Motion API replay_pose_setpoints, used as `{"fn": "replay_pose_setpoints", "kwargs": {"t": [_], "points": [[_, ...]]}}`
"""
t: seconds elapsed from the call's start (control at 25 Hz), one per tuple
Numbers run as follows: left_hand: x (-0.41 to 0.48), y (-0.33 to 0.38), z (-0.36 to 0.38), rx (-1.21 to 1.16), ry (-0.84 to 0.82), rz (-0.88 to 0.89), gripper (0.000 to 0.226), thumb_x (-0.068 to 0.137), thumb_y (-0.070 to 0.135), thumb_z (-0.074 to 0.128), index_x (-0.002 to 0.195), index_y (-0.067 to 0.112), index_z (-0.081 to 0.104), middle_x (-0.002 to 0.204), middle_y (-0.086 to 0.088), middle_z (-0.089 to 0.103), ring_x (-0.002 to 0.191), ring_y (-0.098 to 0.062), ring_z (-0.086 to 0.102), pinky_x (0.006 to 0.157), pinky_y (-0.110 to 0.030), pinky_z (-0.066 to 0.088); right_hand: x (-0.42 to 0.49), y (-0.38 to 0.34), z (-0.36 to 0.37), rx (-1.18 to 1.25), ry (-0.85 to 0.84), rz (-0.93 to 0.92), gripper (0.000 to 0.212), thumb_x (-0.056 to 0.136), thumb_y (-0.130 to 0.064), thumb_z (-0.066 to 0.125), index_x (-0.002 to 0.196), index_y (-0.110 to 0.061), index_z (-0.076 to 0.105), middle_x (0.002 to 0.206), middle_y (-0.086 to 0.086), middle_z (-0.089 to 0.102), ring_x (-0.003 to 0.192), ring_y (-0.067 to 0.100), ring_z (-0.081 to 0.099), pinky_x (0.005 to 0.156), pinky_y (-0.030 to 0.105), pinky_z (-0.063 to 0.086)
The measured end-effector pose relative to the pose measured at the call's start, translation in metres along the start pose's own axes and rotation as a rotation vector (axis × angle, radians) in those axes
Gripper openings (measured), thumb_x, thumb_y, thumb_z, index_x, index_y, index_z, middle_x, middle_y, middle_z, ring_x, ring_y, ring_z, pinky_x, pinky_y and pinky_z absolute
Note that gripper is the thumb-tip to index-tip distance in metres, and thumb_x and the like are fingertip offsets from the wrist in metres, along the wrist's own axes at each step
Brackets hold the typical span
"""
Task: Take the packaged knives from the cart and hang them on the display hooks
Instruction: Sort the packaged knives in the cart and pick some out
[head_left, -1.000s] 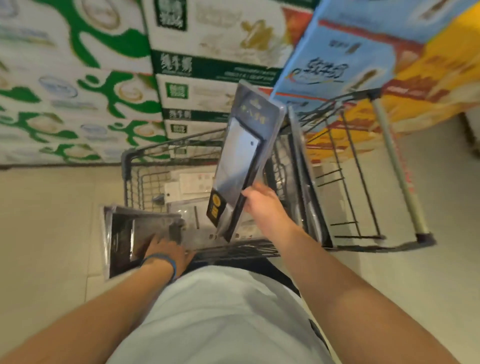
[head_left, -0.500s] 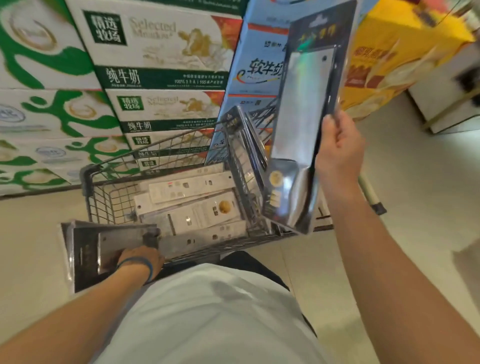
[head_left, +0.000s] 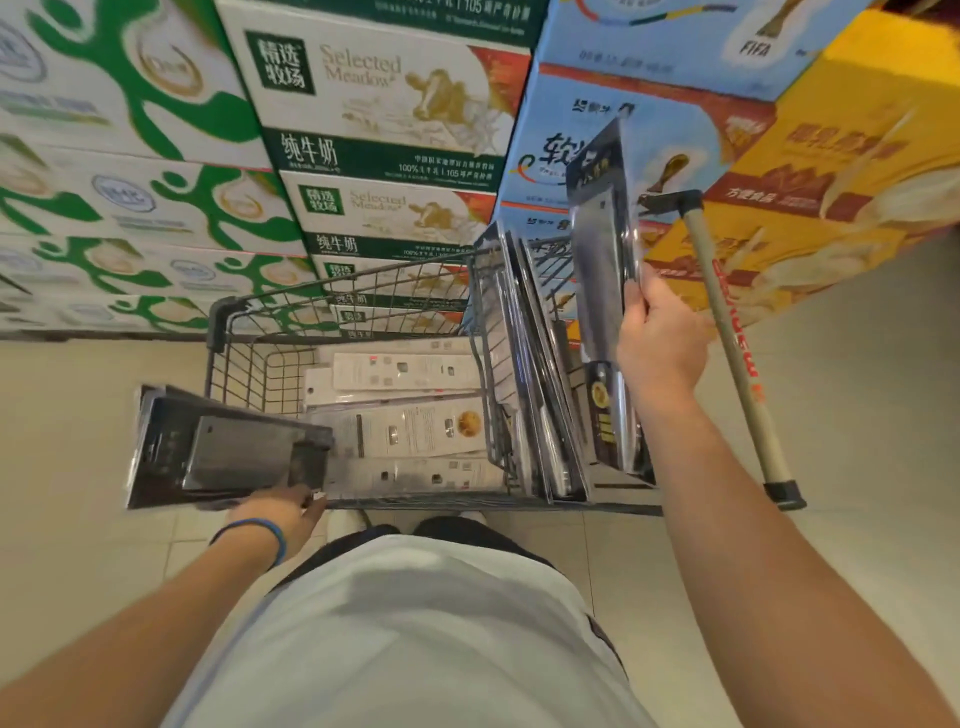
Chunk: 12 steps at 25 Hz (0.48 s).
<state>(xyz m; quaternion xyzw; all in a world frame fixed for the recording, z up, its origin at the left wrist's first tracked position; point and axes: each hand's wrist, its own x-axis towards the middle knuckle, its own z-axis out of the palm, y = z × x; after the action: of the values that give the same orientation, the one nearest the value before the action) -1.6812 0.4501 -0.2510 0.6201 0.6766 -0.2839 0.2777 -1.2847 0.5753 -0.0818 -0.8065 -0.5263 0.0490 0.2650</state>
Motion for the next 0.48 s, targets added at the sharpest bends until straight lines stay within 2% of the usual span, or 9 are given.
{"fn": "replay_pose_setpoints", "kwargs": {"t": [0.04, 0.12, 0.24, 0.32, 0.4, 0.48], "points": [[-0.004, 0.005, 0.001, -0.007, 0.008, -0.02, 0.045, 0.102, 0.053, 0.03, 0.124, 0.026, 0.059, 0.121, -0.002, 0.065, 0.102, -0.022, 0.062, 0.086, -0.034, 0.053, 0.003, 0.006, 0.011, -0.043, -0.053, 0.026, 0.037, 0.108, -0.04, 0.041, 0.136, -0.03, 0.062, 0.098, -0.001, 0.072, 0.087, 0.025, 0.065, 0.073, 0.035, 0.049], [-0.012, 0.014, 0.005, -0.031, 0.025, -0.06, 0.046, 0.101, 0.053, 0.033, 0.131, 0.026, 0.055, 0.128, -0.003, 0.061, 0.109, -0.023, 0.061, 0.091, -0.035, 0.052, 0.007, 0.022, 0.04, -0.063, -0.239, 0.051, 0.037, 0.109, -0.037, 0.039, 0.138, -0.026, 0.06, 0.114, 0.009, 0.073, 0.105, 0.036, 0.066, 0.081, 0.041, 0.05], [-0.02, 0.023, 0.016, -0.045, 0.038, -0.103, 0.054, 0.1, 0.054, 0.035, 0.144, 0.024, 0.043, 0.147, -0.004, 0.048, 0.129, -0.023, 0.05, 0.106, -0.036, 0.044, -0.002, 0.057, 0.082, -0.015, -0.511, 0.075, 0.03, 0.109, -0.027, 0.039, 0.124, -0.012, 0.061, 0.111, 0.016, 0.071, 0.109, 0.041, 0.064, 0.078, 0.04, 0.044], [-0.024, 0.026, 0.022, -0.056, 0.054, -0.128, 0.059, 0.1, 0.055, 0.037, 0.15, 0.024, 0.034, 0.156, -0.003, 0.038, 0.137, -0.023, 0.042, 0.11, -0.035, 0.038, -0.01, 0.082, 0.099, -0.086, -0.667, 0.118, 0.03, 0.108, -0.022, 0.042, 0.127, -0.007, 0.06, 0.121, 0.02, 0.068, 0.114, 0.041, 0.062, 0.081, 0.037, 0.043], [-0.027, 0.026, 0.026, -0.078, 0.068, -0.14, 0.063, 0.099, 0.055, 0.039, 0.153, 0.025, 0.03, 0.158, -0.002, 0.033, 0.139, -0.024, 0.04, 0.111, -0.037, 0.037, -0.016, 0.094, 0.106, -0.136, -0.724, 0.14, 0.033, 0.107, -0.021, 0.044, 0.133, -0.006, 0.059, 0.128, 0.02, 0.066, 0.117, 0.041, 0.061, 0.089, 0.039, 0.047], [-0.029, 0.027, 0.027, -0.098, 0.073, -0.144, 0.062, 0.098, 0.055, 0.041, 0.151, 0.024, 0.034, 0.156, -0.004, 0.037, 0.138, -0.026, 0.042, 0.11, -0.038, 0.039, -0.02, 0.089, 0.102, -0.074, -0.609, 0.149, 0.034, 0.108, -0.026, 0.044, 0.132, -0.009, 0.06, 0.125, 0.018, 0.068, 0.115, 0.039, 0.062, 0.091, 0.041, 0.048]]}}
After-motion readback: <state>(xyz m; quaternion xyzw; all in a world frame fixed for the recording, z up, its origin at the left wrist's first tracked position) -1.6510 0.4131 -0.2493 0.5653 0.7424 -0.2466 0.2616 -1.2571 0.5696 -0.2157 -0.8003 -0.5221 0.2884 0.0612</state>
